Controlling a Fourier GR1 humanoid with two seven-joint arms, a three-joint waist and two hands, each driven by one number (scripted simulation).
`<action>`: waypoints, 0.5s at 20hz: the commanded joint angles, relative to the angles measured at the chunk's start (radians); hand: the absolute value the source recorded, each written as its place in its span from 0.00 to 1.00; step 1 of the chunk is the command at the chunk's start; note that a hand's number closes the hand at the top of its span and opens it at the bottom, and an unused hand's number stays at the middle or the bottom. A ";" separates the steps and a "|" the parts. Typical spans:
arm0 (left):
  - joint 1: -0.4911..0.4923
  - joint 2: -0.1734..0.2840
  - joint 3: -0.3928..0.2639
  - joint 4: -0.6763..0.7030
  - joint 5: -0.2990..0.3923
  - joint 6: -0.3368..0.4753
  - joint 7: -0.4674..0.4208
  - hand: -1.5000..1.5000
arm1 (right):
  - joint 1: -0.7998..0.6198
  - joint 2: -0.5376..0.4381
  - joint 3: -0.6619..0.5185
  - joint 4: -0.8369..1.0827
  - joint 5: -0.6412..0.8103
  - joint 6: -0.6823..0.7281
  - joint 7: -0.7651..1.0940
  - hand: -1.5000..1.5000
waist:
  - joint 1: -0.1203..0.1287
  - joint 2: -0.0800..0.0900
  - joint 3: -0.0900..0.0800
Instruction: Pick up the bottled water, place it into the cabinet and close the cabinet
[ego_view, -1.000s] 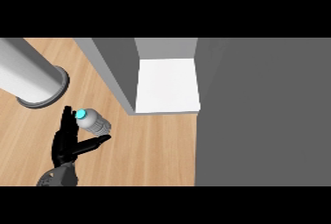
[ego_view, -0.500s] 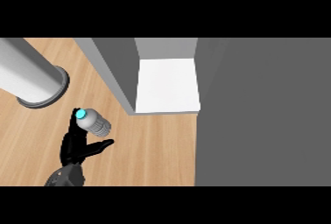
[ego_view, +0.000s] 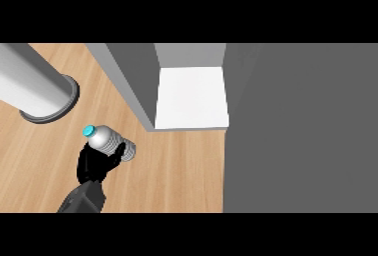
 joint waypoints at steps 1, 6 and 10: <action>0.028 0.013 -0.017 -0.012 -0.014 -0.036 -0.040 1.00 | 0.107 0.015 -0.033 -0.241 -0.104 -0.026 0.065 0.00 | 0.007 -0.005 0.001; 0.015 0.079 -0.039 0.051 -0.039 -0.156 -0.065 1.00 | 0.035 -0.038 -0.040 -0.204 -0.145 -0.085 0.096 0.00 | 0.014 0.000 0.001; 0.074 0.106 -0.052 0.003 -0.056 -0.181 -0.140 1.00 | 0.058 0.017 -0.057 -0.133 -0.079 0.007 0.008 0.00 | 0.013 -0.005 0.002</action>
